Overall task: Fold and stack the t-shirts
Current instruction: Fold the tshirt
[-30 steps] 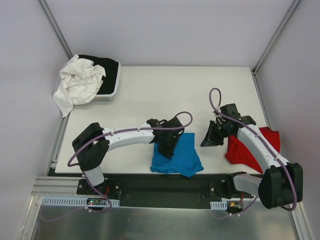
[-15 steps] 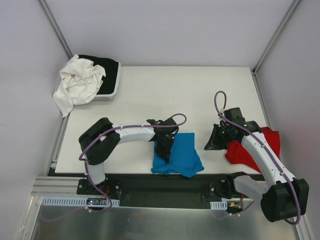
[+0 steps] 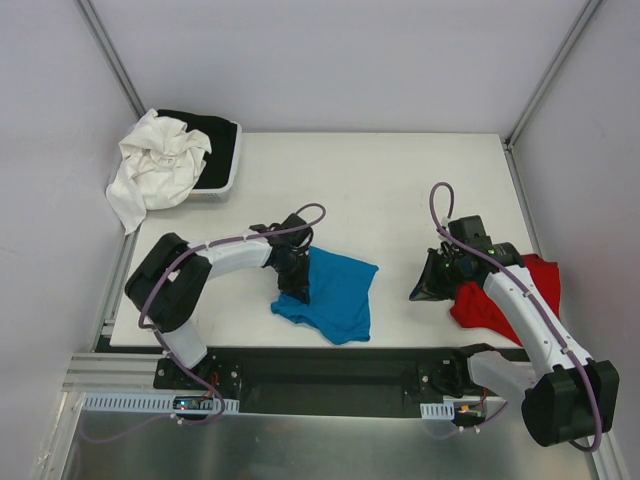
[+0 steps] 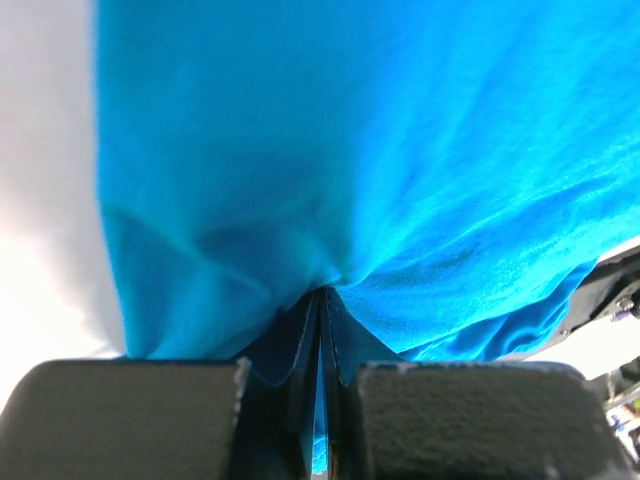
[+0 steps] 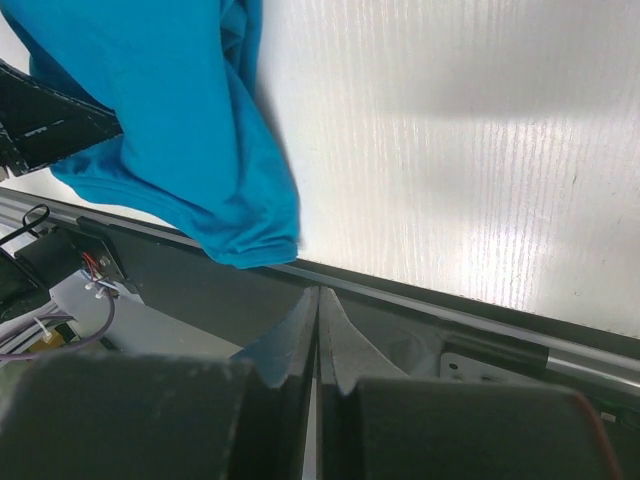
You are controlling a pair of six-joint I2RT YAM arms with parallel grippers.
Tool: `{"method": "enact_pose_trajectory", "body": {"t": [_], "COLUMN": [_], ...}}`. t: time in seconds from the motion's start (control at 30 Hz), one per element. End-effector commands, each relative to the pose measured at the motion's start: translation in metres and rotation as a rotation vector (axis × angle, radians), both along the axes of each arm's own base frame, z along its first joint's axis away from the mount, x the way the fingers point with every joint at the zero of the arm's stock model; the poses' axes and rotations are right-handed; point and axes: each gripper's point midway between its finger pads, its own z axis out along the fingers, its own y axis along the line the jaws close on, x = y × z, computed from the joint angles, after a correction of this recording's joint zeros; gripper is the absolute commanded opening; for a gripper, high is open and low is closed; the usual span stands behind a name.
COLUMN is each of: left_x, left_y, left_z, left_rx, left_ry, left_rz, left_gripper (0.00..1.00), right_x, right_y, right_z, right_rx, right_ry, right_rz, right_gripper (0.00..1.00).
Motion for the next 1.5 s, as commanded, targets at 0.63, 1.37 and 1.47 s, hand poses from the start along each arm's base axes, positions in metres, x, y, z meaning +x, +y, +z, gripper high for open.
{"method": "enact_pose_trajectory", "body": {"t": [0.63, 1.37, 1.47], "left_x": [0.007, 0.036, 0.041], "left_y": [0.106, -0.004, -0.004], "left_z": [0.057, 0.048, 0.031], "left_rx": [0.223, 0.209, 0.214], "left_ry": [-0.204, -0.211, -0.198], "left_rz": [0.309, -0.077, -0.082], "left_gripper": [0.04, 0.00, 0.00], "right_x": [-0.002, -0.008, -0.010], "right_y": [0.004, -0.001, -0.001], "right_z": [0.006, 0.008, 0.008], "right_rx": [0.028, 0.011, 0.010], "right_ry": [-0.014, -0.027, -0.029], "right_rz": [0.010, 0.006, 0.000], "right_gripper": [0.03, 0.02, 0.02]}}
